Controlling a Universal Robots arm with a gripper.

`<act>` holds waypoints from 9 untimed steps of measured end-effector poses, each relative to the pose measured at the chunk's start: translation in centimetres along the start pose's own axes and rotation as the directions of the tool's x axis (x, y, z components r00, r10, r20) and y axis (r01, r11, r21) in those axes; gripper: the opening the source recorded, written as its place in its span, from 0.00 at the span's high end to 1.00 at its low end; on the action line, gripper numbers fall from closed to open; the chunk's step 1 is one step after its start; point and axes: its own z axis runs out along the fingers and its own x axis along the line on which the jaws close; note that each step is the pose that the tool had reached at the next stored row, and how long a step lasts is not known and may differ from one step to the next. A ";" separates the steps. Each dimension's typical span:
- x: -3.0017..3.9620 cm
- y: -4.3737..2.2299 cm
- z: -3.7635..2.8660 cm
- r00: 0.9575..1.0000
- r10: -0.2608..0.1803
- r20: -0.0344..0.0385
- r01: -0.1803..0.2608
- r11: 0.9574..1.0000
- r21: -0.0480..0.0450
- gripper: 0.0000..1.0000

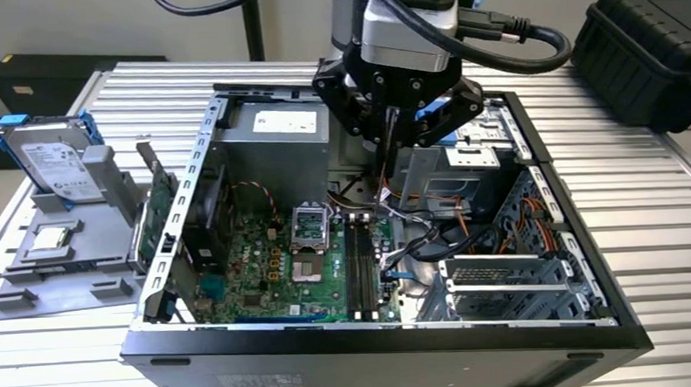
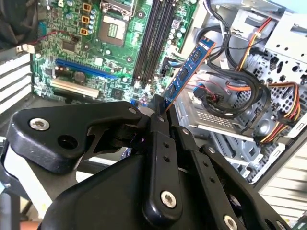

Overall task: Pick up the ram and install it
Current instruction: 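Insert the ram into the slot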

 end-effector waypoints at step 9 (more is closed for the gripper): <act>0.00 0.00 -0.01 0.996 -0.092 -0.003 0.092 0.996 0.001 1.00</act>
